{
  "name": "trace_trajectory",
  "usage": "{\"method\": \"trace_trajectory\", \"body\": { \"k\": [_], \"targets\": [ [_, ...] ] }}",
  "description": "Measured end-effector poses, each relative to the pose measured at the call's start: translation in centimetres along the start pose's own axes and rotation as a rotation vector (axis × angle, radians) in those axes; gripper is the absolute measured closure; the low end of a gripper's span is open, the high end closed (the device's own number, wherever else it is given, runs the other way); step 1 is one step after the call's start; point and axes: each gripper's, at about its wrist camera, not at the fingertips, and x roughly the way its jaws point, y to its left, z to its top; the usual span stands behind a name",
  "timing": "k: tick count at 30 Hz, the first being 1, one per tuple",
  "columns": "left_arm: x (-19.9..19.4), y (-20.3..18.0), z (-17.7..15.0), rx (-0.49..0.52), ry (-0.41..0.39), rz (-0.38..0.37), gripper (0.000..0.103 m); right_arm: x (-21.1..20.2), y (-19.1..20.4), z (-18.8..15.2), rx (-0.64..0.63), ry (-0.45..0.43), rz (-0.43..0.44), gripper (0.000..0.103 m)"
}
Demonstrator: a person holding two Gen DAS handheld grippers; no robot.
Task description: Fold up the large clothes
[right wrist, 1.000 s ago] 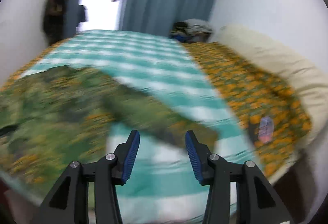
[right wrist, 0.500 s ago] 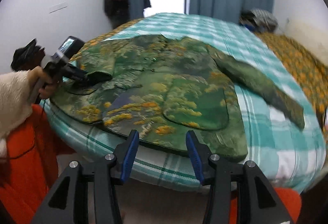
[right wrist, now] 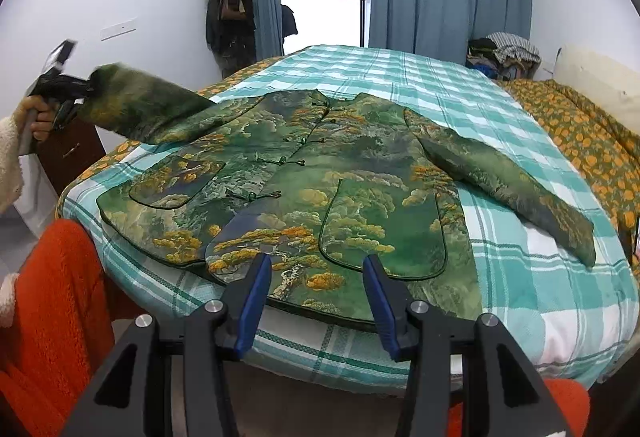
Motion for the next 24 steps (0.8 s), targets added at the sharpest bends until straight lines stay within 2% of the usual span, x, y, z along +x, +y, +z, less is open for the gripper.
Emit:
{"method": "trace_trajectory", "body": {
  "k": [2,4,5,6,8,10,13,15,17,19,21,23,24],
  "targets": [
    [-0.4,3.8,-1.2,-0.127,0.014,-0.007,0.051,0.0,-0.8,0.0,0.033,0.005,-0.006,0.055],
    [-0.8,4.8,-3.5,-0.172,0.047,-0.079,0.041,0.2,-2.1,0.0,0.071,0.011,-0.033,0.054],
    [-0.9,4.5,-4.3,-0.163,0.066,-0.105,0.039,0.4,-3.0,0.0,0.096,0.019,-0.051,0.051],
    [-1.0,3.4,-5.8,-0.132,0.099,-0.150,0.037,0.6,-3.7,0.0,0.116,0.026,-0.061,0.044],
    [-1.5,0.3,-8.7,-0.057,0.171,-0.253,0.031,1.2,-6.0,-0.2,0.179,0.042,-0.077,0.037],
    [-1.5,-3.9,-12.4,0.019,0.255,-0.381,0.022,2.7,-8.8,-0.4,0.243,0.095,-0.105,0.036],
    [-0.2,-9.1,-15.8,0.070,0.356,-0.489,0.019,5.1,-12.5,-0.8,0.332,0.173,-0.110,0.036],
    [1.2,-12.0,-17.3,0.095,0.415,-0.501,0.019,6.4,-14.4,-1.2,0.382,0.213,-0.118,0.036],
    [2.8,-14.0,-18.7,0.120,0.460,-0.492,0.019,8.2,-16.1,-1.6,0.422,0.266,-0.091,0.036],
    [4.1,-15.0,-19.6,0.135,0.501,-0.472,0.019,9.8,-16.8,-2.2,0.431,0.304,-0.053,0.036],
    [3.7,-15.2,-20.6,0.156,0.500,-0.468,0.019,11.2,-17.0,-2.7,0.423,0.341,-0.015,0.036],
    [3.2,-15.6,-21.0,0.184,0.493,-0.487,0.037,12.0,-16.9,-3.2,0.436,0.363,-0.003,0.036],
    [3.0,-15.8,-21.1,0.194,0.505,-0.506,0.058,12.1,-16.9,-3.3,0.443,0.359,0.006,0.036]
  ]
}}
